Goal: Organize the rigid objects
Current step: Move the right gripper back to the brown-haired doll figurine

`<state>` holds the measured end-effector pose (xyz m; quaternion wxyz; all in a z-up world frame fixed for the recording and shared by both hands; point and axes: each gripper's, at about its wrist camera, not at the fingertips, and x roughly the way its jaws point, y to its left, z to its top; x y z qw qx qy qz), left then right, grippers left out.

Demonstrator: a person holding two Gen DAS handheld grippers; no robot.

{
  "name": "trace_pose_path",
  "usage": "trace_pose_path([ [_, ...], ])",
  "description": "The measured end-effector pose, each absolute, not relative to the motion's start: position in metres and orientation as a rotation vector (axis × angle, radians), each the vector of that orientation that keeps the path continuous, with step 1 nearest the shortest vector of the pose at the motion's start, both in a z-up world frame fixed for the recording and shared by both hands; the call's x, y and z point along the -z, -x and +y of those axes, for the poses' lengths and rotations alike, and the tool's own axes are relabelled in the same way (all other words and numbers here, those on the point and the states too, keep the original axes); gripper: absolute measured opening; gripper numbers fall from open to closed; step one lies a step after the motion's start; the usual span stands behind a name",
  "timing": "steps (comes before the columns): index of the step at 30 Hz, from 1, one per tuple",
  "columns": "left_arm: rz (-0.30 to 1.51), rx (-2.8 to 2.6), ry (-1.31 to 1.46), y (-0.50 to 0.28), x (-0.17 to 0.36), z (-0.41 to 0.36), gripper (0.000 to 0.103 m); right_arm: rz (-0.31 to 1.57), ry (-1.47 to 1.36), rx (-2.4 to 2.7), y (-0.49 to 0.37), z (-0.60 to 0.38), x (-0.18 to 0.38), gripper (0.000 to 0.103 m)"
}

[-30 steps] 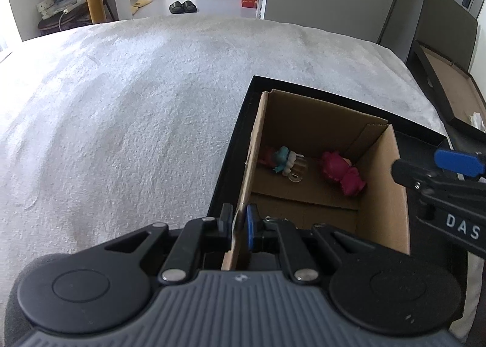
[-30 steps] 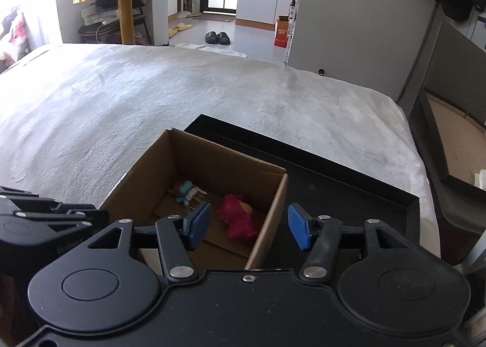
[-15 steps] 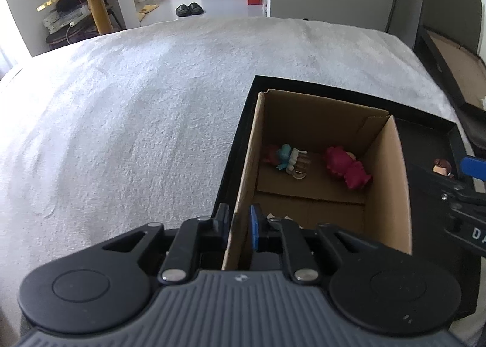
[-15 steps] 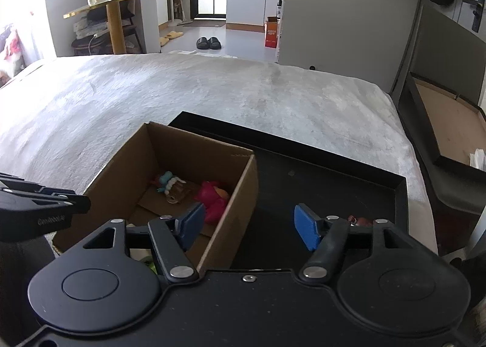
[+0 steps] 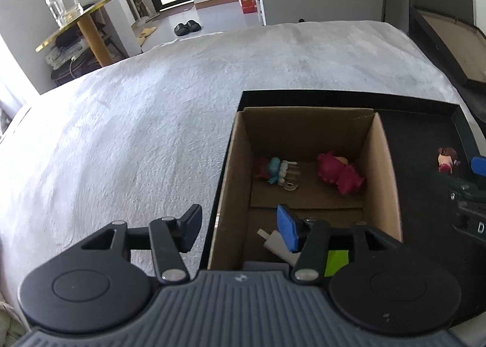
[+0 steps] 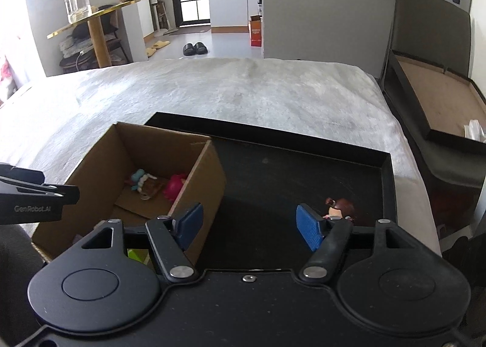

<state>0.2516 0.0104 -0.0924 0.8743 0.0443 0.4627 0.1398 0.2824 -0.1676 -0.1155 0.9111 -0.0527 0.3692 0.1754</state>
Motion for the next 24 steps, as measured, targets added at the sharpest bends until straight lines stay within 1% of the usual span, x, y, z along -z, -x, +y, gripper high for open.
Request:
trace_pose_path([
  [7, 0.974, -0.284, -0.164, -0.259, 0.095, -0.007, 0.058, 0.758, 0.069, -0.354, -0.294, -0.186, 0.123, 0.068],
  [11, 0.978, -0.288, -0.189, -0.263, 0.096, -0.015, 0.06, 0.741, 0.043, -0.355, -0.3, -0.193, 0.127, 0.07],
  [16, 0.986, -0.278, -0.233, -0.268, 0.098, -0.03, 0.061, 0.717, -0.057, -0.318, -0.298, -0.208, 0.148, 0.07],
  [20, 0.963, -0.261, -0.261, -0.272, 0.095, -0.044, 0.064, 0.736, -0.042, -0.308, -0.298, -0.214, 0.159, 0.07],
  [24, 0.942, -0.256, -0.291, -0.28, 0.095, -0.059, 0.065, 0.76, -0.07, -0.277, -0.302, -0.225, 0.175, 0.07],
])
